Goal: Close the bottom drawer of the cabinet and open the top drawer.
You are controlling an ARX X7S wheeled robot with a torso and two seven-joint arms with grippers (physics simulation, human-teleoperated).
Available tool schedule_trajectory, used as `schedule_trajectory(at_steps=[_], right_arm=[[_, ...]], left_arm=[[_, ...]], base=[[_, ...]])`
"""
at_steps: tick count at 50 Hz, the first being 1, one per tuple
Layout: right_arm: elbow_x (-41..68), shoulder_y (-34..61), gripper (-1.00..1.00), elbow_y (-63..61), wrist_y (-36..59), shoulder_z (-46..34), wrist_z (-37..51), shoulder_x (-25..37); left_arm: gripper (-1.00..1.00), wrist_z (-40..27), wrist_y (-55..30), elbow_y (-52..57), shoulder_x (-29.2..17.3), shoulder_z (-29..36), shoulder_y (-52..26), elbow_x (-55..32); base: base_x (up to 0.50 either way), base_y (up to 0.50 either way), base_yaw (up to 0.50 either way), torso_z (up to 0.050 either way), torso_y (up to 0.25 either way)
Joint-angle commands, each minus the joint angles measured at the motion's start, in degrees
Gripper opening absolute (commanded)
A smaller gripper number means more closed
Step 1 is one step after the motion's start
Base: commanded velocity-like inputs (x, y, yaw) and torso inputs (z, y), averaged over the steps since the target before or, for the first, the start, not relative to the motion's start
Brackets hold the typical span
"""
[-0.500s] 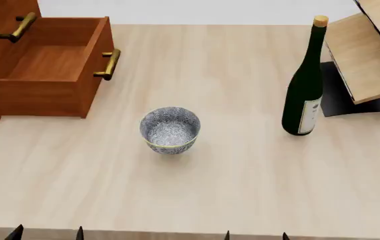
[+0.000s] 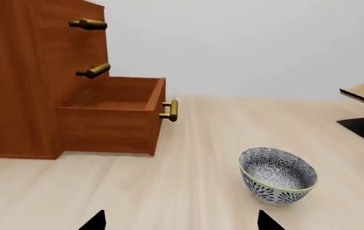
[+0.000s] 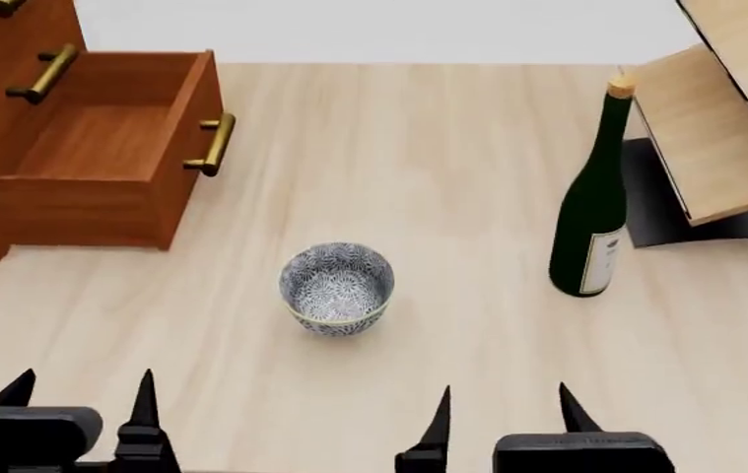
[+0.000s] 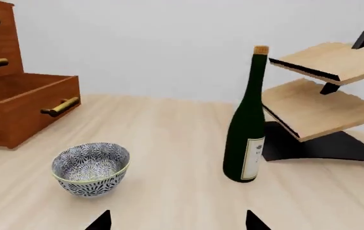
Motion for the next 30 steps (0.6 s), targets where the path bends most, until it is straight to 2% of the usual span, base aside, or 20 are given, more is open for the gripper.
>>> schedule_trajectory(at_steps=[1,6,7,9,10,11,12,15,16,22,24,30], right_arm=[[-0.31,7.78,1.0,-7.98,14.21,-1.54,0.58,1.7],[0.75,11.8,1.0,-9.51,18.66,-1.17,0.15,2.2],[0.81,12.75,1.0,-9.52,19.44,-1.0,0.33,2.21],[0.72,13.81,1.0,-9.55,20.48,-1.29,0.44,2.43],[0.68,14.58,1.0,-9.89,21.29,-1.34,0.55,2.5],[0.52,15.19,1.0,-10.23,22.0,-1.55,0.68,2.64],[0.77,15.88,1.0,-10.57,22.89,-1.44,0.61,2.62],[1.3,18.36,1.0,-10.49,25.04,-1.24,0.49,2.66],[1.44,19.07,1.0,-10.4,25.57,-1.22,0.46,2.67],[2.26,21.74,1.0,-7.97,25.93,-0.96,0.47,2.58],[2.22,20.37,1.0,-4.98,21.92,-0.8,0.93,2.36],[2.61,20.39,1.0,-4.88,21.8,-0.99,1.26,2.6]], left_arm=[[1.0,-2.27,-12.46,6.7,-2.06,1.86,-8.45,-0.95],[1.0,-2.77,-15.01,6.75,-2.3,2.31,-12.49,-1.43],[1.0,-2.6,-11.8,4.37,-2.17,2.72,-11.61,-1.17],[1.0,-2.4,-11.38,3.84,-2.18,2.95,-11.84,-1.59],[1.0,-2.27,-12.93,4.29,-2.02,2.66,-12.68,-2.4],[1.0,-3.0,-19.15,8.11,-2.05,2.47,-15.21,-3.12],[1.0,-3.24,-21.71,9.43,-2.06,2.56,-16.5,-3.5],[1.0,-3.29,-24.26,9.72,-1.96,2.79,-18.74,-4.37],[1.0,-2.73,-19.0,6.18,-1.99,3.3,-16.97,-3.78],[1.0,-3.82,-18.15,1.2,-1.41,3.8,-20.93,-3.57],[1.0,-3.73,-13.44,-3.05,-0.95,4.13,-20.3,-3.24],[1.0,-4.16,-13.24,-3.2,-1.28,4.47,-20.35,-3.77]], base=[[0.0,0.0,0.0,0.046,0.0],[0.0,0.0,0.0,0.05,0.0],[0.0,0.0,0.0,0.05,0.0],[0.0,0.0,0.0,0.05,0.0],[0.0,0.0,0.0,0.05,0.0],[0.0,0.0,0.0,0.05,0.0],[0.0,0.0,0.0,0.05,0.0],[0.0,0.0,0.0,0.05,0.0],[0.0,0.0,0.0,0.05,0.0],[0.0,0.0,0.0,0.05,0.0],[0.0,0.0,0.0,0.05,0.0],[0.0,0.0,0.0,0.05,0.0]])
